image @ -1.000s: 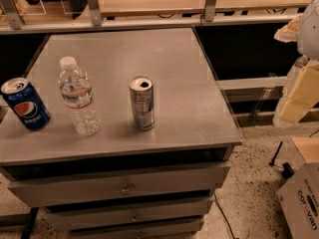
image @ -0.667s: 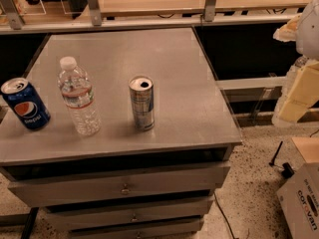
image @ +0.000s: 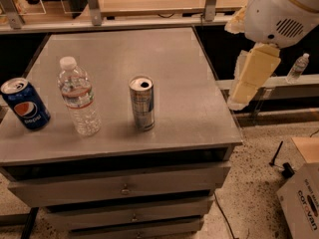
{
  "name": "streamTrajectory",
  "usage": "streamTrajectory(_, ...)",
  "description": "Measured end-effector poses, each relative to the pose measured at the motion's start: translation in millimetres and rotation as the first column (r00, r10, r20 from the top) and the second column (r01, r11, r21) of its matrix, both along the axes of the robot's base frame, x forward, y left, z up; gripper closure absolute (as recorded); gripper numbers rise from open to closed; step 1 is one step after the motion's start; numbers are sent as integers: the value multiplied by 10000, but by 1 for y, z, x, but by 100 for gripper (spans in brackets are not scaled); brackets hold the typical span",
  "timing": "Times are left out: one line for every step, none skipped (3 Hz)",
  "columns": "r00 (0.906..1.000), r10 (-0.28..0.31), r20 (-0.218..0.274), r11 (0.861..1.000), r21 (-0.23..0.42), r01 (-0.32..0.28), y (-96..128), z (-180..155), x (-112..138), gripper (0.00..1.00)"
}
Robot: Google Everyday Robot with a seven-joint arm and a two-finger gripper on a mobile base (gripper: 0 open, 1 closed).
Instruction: Pick water bottle
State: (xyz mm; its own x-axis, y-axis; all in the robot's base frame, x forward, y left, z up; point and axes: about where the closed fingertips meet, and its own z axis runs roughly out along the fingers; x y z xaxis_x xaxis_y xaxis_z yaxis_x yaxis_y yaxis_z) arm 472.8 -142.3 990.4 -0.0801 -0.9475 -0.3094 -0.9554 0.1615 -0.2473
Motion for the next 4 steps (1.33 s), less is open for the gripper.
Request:
streamTrajectory(9948, 1006, -144, 9917, 821, -991, 44, 7, 9, 0)
streamTrajectory(9819, 1888, -146, 9702, 1573, -1842, 89, 12, 10, 0)
streamTrajectory(9666, 2562, -7, 9433, 2188, -2498, 131, 12, 10, 0)
streamTrajectory(9569, 2905, 77, 9247, 2549, -2828, 167, 7, 12, 0)
